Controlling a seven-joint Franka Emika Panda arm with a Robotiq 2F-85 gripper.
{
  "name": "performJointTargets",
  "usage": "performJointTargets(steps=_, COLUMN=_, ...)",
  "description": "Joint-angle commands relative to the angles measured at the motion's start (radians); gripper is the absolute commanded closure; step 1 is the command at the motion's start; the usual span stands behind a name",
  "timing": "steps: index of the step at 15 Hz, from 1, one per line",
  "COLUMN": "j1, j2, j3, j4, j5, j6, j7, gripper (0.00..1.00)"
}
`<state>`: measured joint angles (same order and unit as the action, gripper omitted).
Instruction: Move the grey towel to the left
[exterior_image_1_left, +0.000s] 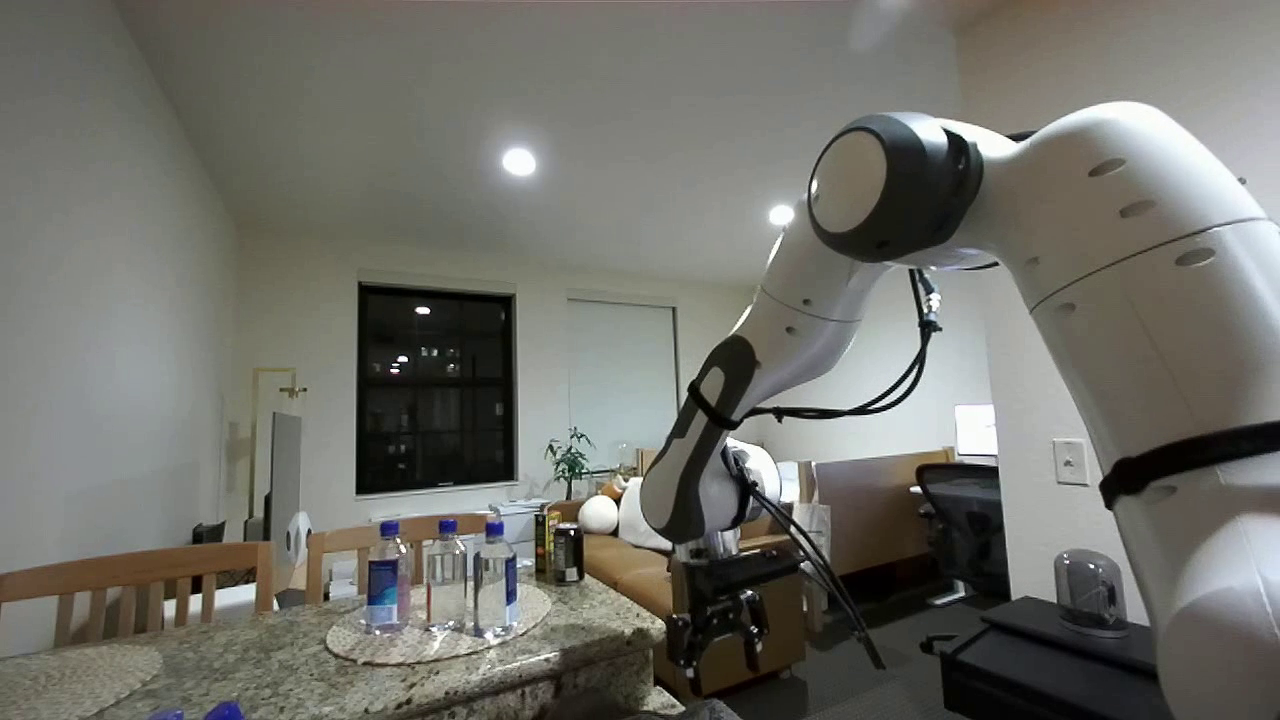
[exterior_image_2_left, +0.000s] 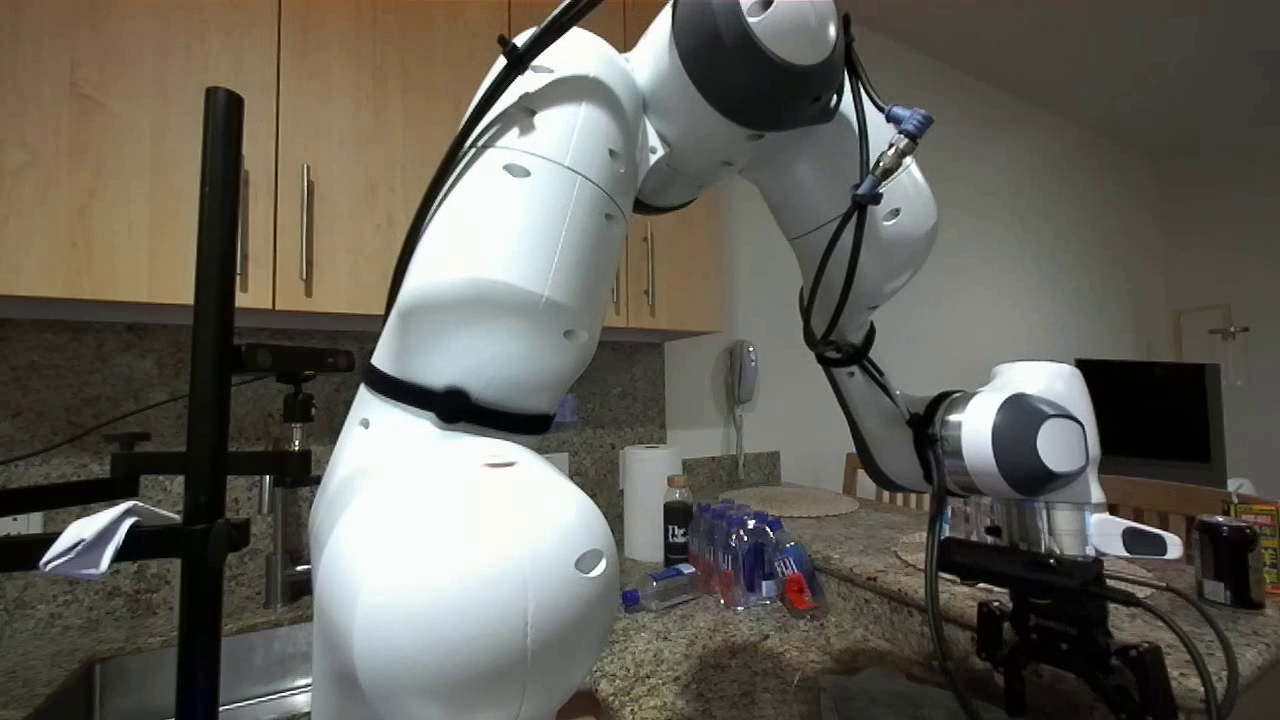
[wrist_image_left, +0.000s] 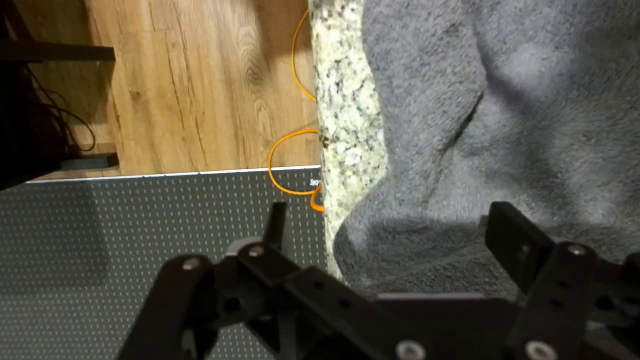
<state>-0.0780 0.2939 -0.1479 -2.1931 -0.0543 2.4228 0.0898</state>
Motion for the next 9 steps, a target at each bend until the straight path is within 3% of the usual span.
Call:
performJointTargets(steps=1, j1=-0.016, j2=0.041, j3=0.028, j4=-0.008, j5=0.055, j6=-0.002, j7=-0.011, gripper=0.0)
performJointTargets(steps=4, j1=-0.018, j2=0.079, j3=0.038, j4=-0.005, j5=0.091, j6=0.015, j7=-0.008, gripper=0.0)
performJointTargets(steps=5, j1=-0.08, j2=0.12, j3=0.011, j4=0.137, j5=0.095, j6=-0.085, j7=-0.098, gripper=0.0)
performJointTargets(steps=8, j1=-0.126, j2=0.171, j3=-0.006, j4=0.268, j5=0.087, j6=-0.148, j7=-0.141, gripper=0.0)
performJointTargets(steps=9, j1=-0.151, j2=0.194, j3=-0.01, j4=0.327, j5=0.091, j6=-0.178, j7=-0.161, gripper=0.25)
